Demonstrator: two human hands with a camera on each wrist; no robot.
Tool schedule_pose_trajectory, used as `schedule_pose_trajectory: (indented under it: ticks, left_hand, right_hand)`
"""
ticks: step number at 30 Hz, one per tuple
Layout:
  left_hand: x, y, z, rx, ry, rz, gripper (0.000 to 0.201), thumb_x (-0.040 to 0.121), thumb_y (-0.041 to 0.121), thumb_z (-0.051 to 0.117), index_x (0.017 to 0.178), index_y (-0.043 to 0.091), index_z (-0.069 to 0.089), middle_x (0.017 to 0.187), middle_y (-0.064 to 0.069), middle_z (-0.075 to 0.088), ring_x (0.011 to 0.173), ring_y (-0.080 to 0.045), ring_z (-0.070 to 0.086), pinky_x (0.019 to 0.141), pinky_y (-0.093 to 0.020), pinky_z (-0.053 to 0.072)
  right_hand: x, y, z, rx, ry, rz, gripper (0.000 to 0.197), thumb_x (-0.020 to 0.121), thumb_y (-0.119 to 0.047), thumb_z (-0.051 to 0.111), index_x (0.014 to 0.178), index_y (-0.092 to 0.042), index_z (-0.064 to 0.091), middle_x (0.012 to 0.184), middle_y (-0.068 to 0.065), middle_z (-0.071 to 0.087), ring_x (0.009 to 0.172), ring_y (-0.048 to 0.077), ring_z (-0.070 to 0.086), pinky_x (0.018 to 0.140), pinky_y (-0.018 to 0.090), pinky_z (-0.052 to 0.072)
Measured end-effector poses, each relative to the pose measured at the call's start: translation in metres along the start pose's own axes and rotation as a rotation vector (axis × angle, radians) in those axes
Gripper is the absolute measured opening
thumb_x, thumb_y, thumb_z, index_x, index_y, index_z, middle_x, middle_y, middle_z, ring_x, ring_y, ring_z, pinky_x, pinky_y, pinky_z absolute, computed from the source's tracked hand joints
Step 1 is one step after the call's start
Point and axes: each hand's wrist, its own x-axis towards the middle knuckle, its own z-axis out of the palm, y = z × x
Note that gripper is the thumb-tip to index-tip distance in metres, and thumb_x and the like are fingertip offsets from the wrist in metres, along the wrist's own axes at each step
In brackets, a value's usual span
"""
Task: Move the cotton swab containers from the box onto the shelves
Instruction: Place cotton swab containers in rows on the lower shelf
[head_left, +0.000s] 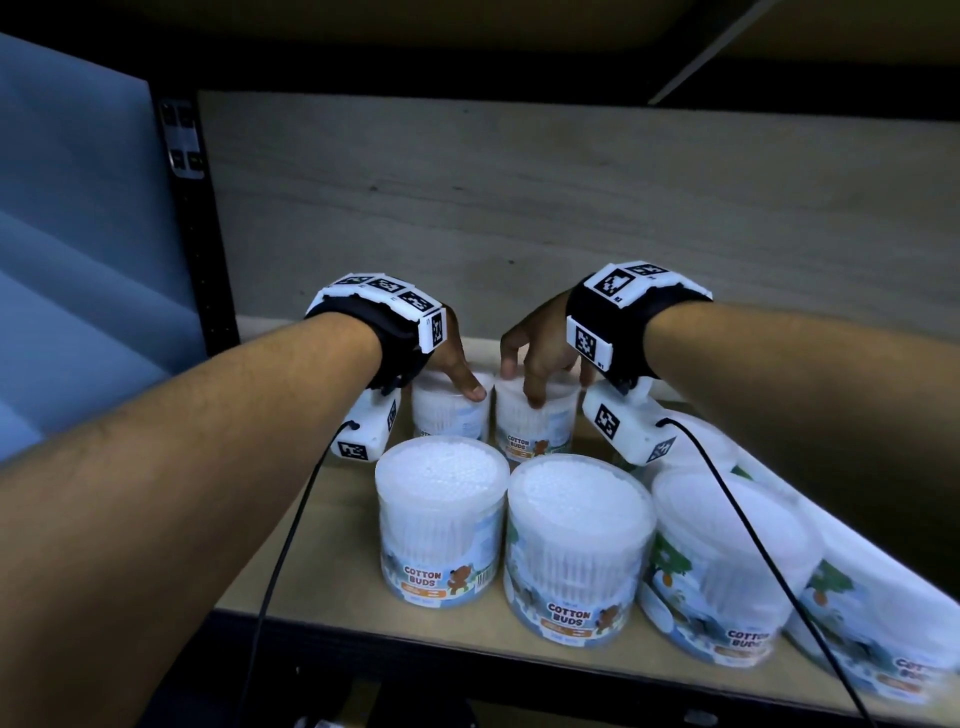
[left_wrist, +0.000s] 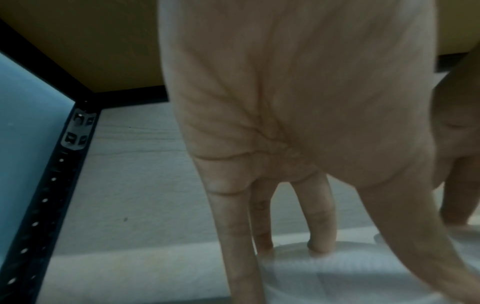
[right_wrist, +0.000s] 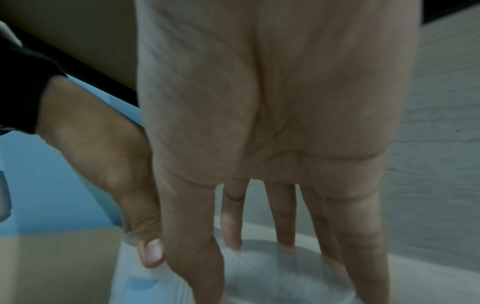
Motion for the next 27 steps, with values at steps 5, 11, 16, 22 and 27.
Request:
schedule_pose_trajectory:
  ticks: [5,11,16,22,27]
  left_hand:
    - [0.001,0.011,0.003,-0.089,-0.103,-0.063,0.072,0.074,0.035,0.084,0.132,0.003,0.055,0.134,-0.014,0.049,0.074,-0.026,0.060,0.055,-0.029,0.058]
    - [0.006,0.007,0.002,-0.173,-0.150,-0.066,0.065,0.075,0.026,0.085,0.129,0.002,0.058,0.134,-0.016,0.050,0.093,-0.028,0.061,0.071,-0.035,0.059]
    - [0.006,0.006,0.004,-0.190,-0.158,-0.068,0.065,0.075,0.025,0.084,0.130,0.001,0.058,0.131,-0.016,0.052,0.108,-0.033,0.060,0.077,-0.039,0.058]
    - [0.005,0.004,0.007,-0.218,-0.176,-0.100,0.064,0.078,0.029,0.081,0.132,0.004,0.057,0.138,-0.014,0.049,0.117,-0.032,0.057,0.086,-0.041,0.058]
    - [0.000,0.001,0.007,-0.228,-0.158,-0.104,0.068,0.071,0.032,0.086,0.129,0.005,0.060,0.131,-0.014,0.056,0.107,-0.036,0.065,0.088,-0.043,0.057]
  right_hand:
    - [0.005,0.004,-0.003,-0.059,-0.058,-0.001,0.060,0.080,-0.010,0.075,0.132,-0.027,0.052,0.137,-0.002,0.052,0.113,0.015,0.050,0.054,0.018,0.042]
    - [0.005,0.007,-0.002,-0.035,-0.060,-0.014,0.061,0.079,-0.004,0.075,0.132,-0.025,0.053,0.140,-0.002,0.049,0.117,0.016,0.050,0.053,0.018,0.043]
    - [0.005,0.006,-0.003,-0.029,-0.068,-0.016,0.062,0.078,-0.004,0.075,0.132,-0.025,0.053,0.137,-0.002,0.050,0.103,0.013,0.047,0.050,0.017,0.044]
    - [-0.001,0.003,-0.002,-0.030,-0.049,-0.020,0.060,0.078,-0.004,0.075,0.131,-0.023,0.054,0.104,-0.007,0.053,0.076,0.003,0.046,0.035,0.010,0.043]
    - [-0.010,0.000,-0.001,-0.024,-0.054,-0.037,0.059,0.081,-0.003,0.074,0.133,-0.018,0.053,0.079,-0.009,0.043,0.067,0.002,0.041,0.033,0.005,0.038]
